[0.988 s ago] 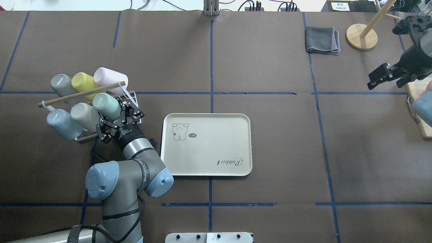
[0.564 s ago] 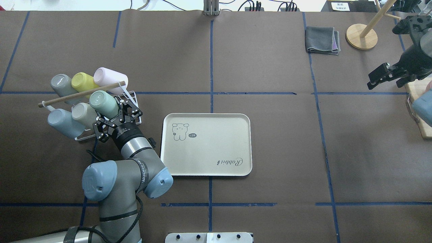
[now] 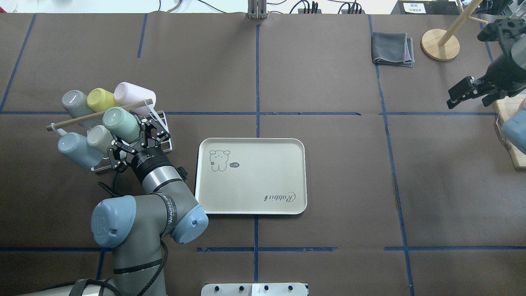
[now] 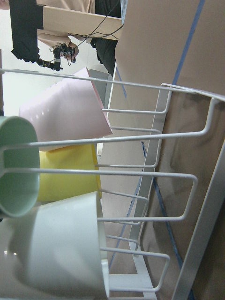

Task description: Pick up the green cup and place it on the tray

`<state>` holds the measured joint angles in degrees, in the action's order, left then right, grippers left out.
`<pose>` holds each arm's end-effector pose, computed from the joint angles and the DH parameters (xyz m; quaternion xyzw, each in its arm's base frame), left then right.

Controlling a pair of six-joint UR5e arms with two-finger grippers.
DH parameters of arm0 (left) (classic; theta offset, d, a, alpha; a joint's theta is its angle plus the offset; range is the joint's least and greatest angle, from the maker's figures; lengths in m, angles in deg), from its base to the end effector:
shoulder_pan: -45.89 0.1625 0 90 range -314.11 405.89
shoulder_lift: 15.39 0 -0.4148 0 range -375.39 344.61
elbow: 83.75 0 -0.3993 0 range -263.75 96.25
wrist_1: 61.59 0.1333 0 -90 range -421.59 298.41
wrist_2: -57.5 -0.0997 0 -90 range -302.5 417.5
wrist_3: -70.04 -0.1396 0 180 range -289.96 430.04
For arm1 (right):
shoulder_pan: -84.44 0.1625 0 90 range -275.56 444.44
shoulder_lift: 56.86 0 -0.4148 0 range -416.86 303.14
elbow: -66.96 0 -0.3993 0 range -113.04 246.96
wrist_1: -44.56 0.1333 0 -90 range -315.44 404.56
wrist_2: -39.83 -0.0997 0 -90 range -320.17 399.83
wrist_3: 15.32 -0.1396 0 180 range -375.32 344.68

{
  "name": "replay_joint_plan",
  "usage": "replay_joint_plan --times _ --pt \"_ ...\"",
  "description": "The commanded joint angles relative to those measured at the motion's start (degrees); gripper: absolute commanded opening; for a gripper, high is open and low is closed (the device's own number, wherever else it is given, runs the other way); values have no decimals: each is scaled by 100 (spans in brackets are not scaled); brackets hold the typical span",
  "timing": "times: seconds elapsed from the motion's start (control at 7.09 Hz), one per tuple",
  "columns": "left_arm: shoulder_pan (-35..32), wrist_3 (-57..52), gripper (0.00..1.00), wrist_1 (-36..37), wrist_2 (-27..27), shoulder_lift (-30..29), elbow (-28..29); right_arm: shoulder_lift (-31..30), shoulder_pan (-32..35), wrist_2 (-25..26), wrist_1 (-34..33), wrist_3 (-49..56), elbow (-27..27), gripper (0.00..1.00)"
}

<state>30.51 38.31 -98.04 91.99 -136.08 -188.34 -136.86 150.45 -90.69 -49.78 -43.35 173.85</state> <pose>0.4933 -0.3933 0.3280 0.1104 -0.4557 0.7267 0.5022 -0.1891 -0.5298 0.4502 0.0159 -0.3856 -0.0352 0.9218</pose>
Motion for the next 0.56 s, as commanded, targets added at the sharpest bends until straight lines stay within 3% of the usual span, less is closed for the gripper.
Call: replay_joint_plan --times 0.0,0.42 --pt "-9 0 52 154 -3 10 -297 10 0 0 -6 0 -10 100" --pt "-79 0 54 208 -3 -7 -649 19 0 9 3 0 -28 100"
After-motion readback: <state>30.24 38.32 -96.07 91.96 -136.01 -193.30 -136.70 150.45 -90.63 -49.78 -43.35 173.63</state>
